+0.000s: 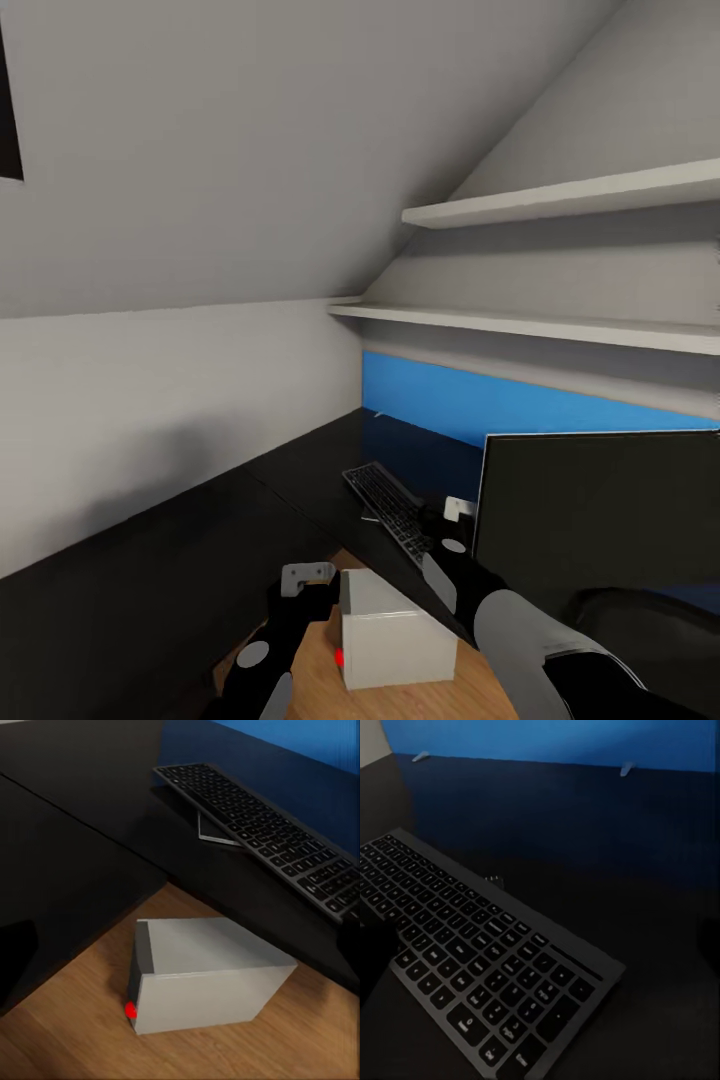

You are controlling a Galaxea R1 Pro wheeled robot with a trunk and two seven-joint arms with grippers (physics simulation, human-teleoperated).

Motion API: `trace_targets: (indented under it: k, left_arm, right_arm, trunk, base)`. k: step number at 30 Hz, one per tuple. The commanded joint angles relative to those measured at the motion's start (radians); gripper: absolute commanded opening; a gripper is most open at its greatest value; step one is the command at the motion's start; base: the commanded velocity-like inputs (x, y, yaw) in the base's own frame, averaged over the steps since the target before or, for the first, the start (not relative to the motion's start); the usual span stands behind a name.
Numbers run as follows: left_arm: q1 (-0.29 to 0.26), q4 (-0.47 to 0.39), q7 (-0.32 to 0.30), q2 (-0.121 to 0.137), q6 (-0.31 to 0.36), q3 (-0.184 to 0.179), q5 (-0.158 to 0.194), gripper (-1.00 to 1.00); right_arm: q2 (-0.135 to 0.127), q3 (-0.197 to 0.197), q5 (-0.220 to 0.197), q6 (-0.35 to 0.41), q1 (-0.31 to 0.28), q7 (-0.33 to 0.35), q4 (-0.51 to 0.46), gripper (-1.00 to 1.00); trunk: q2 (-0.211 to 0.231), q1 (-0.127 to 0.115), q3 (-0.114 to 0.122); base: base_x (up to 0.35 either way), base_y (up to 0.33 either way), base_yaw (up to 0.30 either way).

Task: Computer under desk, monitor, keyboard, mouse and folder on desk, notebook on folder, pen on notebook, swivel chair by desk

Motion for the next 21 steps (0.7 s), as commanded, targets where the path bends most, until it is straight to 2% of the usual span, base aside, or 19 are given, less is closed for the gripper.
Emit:
trace_targets:
  k: [1, 10, 16, 21]
  left_arm:
    - [-0.001, -0.002, 0.008, 0.001, 0.004, -0.002, 0.009, 1.00]
    - [-0.001, -0.001, 0.008, 0.001, 0.004, -0.001, 0.010, 1.00]
    - [-0.001, 0.000, 0.007, 0.001, 0.005, 0.002, 0.011, 1.00]
    - [-0.001, 0.005, 0.008, 0.003, 0.006, 0.015, 0.013, 1.00]
  right_arm:
    - [0.000, 0.005, -0.010, -0.006, -0.001, -0.003, 0.001, 1.00]
    - [0.000, 0.005, -0.010, -0.006, -0.001, -0.003, 0.001, 1.00]
    - [0.000, 0.005, -0.010, -0.006, -0.001, -0.003, 0.001, 1.00]
    - [0.000, 0.005, -0.010, -0.006, -0.001, 0.000, 0.001, 1.00]
  trunk:
    - [-0.001, 0.000, -0.001]
    - [-0.001, 0.000, -0.001]
    - [-0.001, 0.000, -0.001]
    - [-0.001, 0.000, -0.001]
  base:
    - [0.000, 0.000, -0.096]
    - [-0.058, 0.023, -0.022]
    - [-0.205, 0.188, -0.001]
    - [0.019, 0.231, 0.000]
